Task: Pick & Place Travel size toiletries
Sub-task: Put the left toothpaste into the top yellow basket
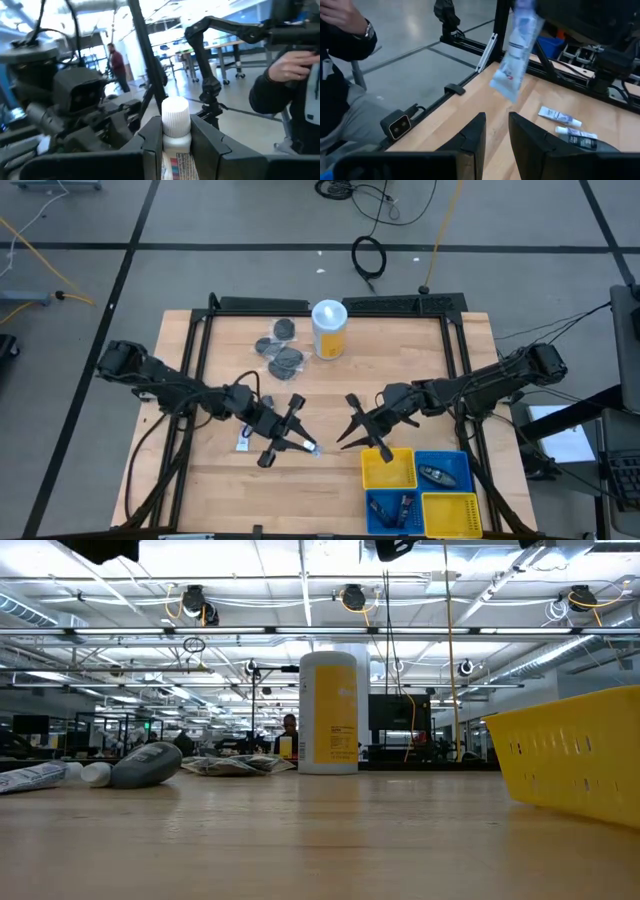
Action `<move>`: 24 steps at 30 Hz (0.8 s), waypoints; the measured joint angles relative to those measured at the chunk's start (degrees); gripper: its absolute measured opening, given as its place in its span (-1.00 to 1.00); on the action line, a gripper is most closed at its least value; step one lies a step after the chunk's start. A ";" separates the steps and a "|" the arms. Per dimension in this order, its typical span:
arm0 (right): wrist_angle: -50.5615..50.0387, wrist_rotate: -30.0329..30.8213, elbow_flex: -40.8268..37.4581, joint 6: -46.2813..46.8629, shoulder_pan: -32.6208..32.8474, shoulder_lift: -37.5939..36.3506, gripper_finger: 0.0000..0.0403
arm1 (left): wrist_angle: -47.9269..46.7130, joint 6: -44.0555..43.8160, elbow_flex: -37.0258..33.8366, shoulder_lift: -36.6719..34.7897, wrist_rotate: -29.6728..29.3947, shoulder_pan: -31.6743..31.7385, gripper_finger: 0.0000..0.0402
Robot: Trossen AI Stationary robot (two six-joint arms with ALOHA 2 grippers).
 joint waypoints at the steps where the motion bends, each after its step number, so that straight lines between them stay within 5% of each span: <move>1: 0.10 0.01 0.00 0.00 0.00 0.00 -0.63 | 0.00 0.59 0.53 0.48 0.39 -0.01 -0.66; 10: 0.89 -3.15 0.00 -0.02 0.00 0.02 -0.59 | -5.19 3.10 8.12 6.27 3.68 2.05 -0.66; 24: 12.47 -1.05 -6.18 1.48 -1.35 0.04 -0.12 | -4.78 2.67 8.92 6.62 5.34 3.23 -0.66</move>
